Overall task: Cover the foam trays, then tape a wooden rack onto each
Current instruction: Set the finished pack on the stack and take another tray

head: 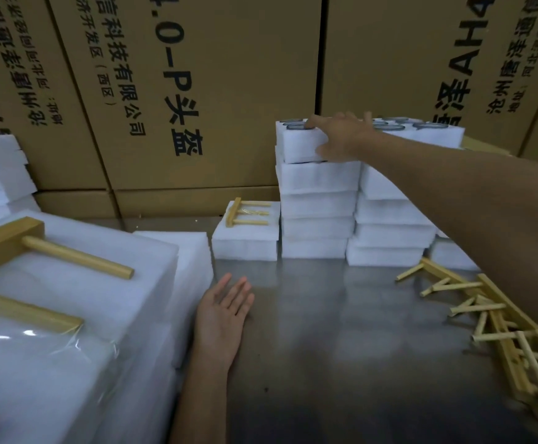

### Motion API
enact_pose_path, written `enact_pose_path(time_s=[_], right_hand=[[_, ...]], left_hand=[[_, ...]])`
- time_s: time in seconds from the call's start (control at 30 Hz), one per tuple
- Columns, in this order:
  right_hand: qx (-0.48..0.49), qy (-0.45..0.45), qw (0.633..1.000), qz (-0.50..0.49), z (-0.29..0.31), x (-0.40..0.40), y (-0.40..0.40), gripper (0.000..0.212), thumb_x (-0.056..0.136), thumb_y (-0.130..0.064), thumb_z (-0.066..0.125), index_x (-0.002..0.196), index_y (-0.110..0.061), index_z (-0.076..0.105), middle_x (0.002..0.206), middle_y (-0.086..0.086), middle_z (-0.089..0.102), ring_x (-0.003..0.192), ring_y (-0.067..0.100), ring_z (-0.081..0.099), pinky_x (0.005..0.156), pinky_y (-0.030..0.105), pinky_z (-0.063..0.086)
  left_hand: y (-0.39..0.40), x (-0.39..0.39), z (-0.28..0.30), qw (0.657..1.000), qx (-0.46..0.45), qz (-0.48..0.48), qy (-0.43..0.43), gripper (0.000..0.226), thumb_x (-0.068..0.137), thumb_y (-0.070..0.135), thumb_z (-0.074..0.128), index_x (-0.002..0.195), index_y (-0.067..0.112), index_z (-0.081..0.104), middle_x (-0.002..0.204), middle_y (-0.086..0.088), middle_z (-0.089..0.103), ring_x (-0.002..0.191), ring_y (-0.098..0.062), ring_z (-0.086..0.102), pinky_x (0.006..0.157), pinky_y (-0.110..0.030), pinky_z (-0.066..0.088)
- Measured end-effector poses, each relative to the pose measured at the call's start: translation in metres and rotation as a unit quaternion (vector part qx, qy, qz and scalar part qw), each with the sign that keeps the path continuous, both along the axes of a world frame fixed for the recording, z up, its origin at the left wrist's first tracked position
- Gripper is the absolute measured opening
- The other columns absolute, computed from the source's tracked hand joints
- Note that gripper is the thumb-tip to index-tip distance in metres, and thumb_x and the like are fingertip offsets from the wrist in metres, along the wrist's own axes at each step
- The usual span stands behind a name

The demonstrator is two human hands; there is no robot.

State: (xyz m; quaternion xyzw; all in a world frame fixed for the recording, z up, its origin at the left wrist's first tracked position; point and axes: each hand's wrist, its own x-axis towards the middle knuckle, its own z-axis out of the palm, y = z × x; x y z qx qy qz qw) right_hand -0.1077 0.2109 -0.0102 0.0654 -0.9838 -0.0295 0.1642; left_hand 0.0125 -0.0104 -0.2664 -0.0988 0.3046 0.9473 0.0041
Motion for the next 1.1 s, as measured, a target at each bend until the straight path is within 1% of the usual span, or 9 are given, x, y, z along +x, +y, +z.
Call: enact_pose_path(time_s=[0.13, 0.23, 0.33, 0.47, 0.67, 0.8, 0.87, 0.97, 1.1], right_hand=[[0.013, 0.151, 0.988, 0.024, -0.009, 0.015, -0.006, 0.045, 0.093, -0.028, 0.056, 0.136, -0.033, 0.044, 0.129, 0.018, 0.052, 0.129, 0.033, 0.039, 0.111, 0.055, 0.016], [0.001, 0.241, 0.968, 0.075, -0.009, 0.047, -0.010, 0.042, 0.091, -0.022, 0.057, 0.131, -0.031, 0.049, 0.126, 0.017, 0.052, 0.126, 0.031, 0.041, 0.108, 0.052, 0.019], [-0.013, 0.285, 0.950, 0.123, -0.007, 0.094, -0.012, 0.039, 0.089, -0.024, 0.058, 0.127, -0.032, 0.052, 0.113, 0.010, 0.053, 0.117, 0.029, 0.044, 0.108, 0.051, 0.020], [-0.038, 0.299, 0.943, 0.137, -0.025, 0.176, -0.011, 0.038, 0.085, -0.023, 0.061, 0.121, -0.034, 0.057, 0.105, 0.004, 0.051, 0.109, 0.026, 0.047, 0.109, 0.051, 0.019], [-0.047, 0.212, 0.972, 0.094, -0.111, 0.283, 0.000, 0.043, 0.076, -0.020, 0.069, 0.114, -0.038, 0.059, 0.105, 0.000, 0.048, 0.110, 0.026, 0.049, 0.109, 0.053, 0.021], [-0.070, 0.063, 0.995, 0.042, -0.174, 0.321, 0.008, 0.043, 0.075, -0.022, 0.069, 0.113, -0.040, 0.060, 0.102, -0.003, 0.048, 0.109, 0.022, 0.049, 0.107, 0.050, 0.025], [-0.082, 0.005, 0.996, 0.032, -0.202, 0.335, 0.008, 0.043, 0.075, -0.022, 0.064, 0.114, -0.040, 0.060, 0.103, -0.003, 0.048, 0.109, 0.022, 0.049, 0.106, 0.048, 0.025], [-0.125, -0.003, 0.992, 0.026, -0.223, 0.344, 0.006, 0.045, 0.071, -0.025, 0.064, 0.114, -0.041, 0.061, 0.101, -0.005, 0.047, 0.108, 0.020, 0.049, 0.101, 0.044, 0.026], [-0.145, -0.001, 0.989, 0.039, -0.219, 0.342, 0.005, 0.048, 0.077, -0.036, 0.052, 0.123, -0.045, 0.057, 0.099, -0.011, 0.048, 0.107, 0.013, 0.046, 0.103, 0.041, 0.025]], left_hand=[[-0.001, 0.001, 0.001, 1.000, -0.007, 0.001, 0.006, 0.038, 0.107, 0.024, 0.027, 0.133, 0.007, 0.049, 0.119, -0.018, 0.060, 0.120, -0.032, 0.052, 0.105, -0.041, 0.038], [0.007, 0.003, 0.002, 0.996, -0.090, 0.022, 0.014, 0.033, 0.108, 0.020, 0.032, 0.129, 0.007, 0.052, 0.115, -0.015, 0.063, 0.114, -0.030, 0.059, 0.098, -0.037, 0.045], [0.019, 0.005, 0.004, 0.980, -0.193, 0.051, 0.023, 0.027, 0.106, 0.018, 0.039, 0.124, 0.007, 0.056, 0.110, -0.013, 0.065, 0.101, -0.024, 0.065, 0.085, -0.032, 0.052], [0.028, 0.011, 0.007, 0.969, -0.228, 0.097, 0.008, 0.026, 0.106, 0.015, 0.039, 0.120, 0.005, 0.058, 0.099, -0.009, 0.064, 0.088, -0.019, 0.064, 0.078, -0.026, 0.052], [0.038, 0.036, 0.006, 0.953, -0.284, 0.102, -0.005, 0.025, 0.101, 0.022, 0.045, 0.094, 0.015, 0.068, 0.081, 0.001, 0.071, 0.074, -0.014, 0.064, 0.069, -0.028, 0.047], [0.046, 0.057, 0.006, 0.932, -0.357, 0.059, 0.018, 0.028, 0.102, 0.021, 0.043, 0.113, 0.011, 0.066, 0.113, -0.013, 0.068, 0.100, -0.026, 0.062, 0.088, -0.040, 0.050], [0.049, 0.070, 0.003, 0.918, -0.394, 0.032, 0.043, 0.026, 0.103, 0.025, 0.043, 0.117, 0.021, 0.065, 0.120, -0.003, 0.067, 0.102, -0.015, 0.063, 0.084, -0.029, 0.051], [0.055, 0.086, -0.001, 0.893, -0.443, -0.016, 0.078, 0.026, 0.100, 0.029, 0.052, 0.123, 0.025, 0.065, 0.121, 0.008, 0.067, 0.105, -0.005, 0.062, 0.075, -0.013, 0.048], [0.061, 0.099, -0.006, 0.859, -0.490, -0.088, 0.116, 0.050, 0.077, 0.051, 0.066, 0.124, 0.035, 0.060, 0.121, 0.011, 0.068, 0.110, -0.010, 0.066, 0.095, -0.033, 0.052]])
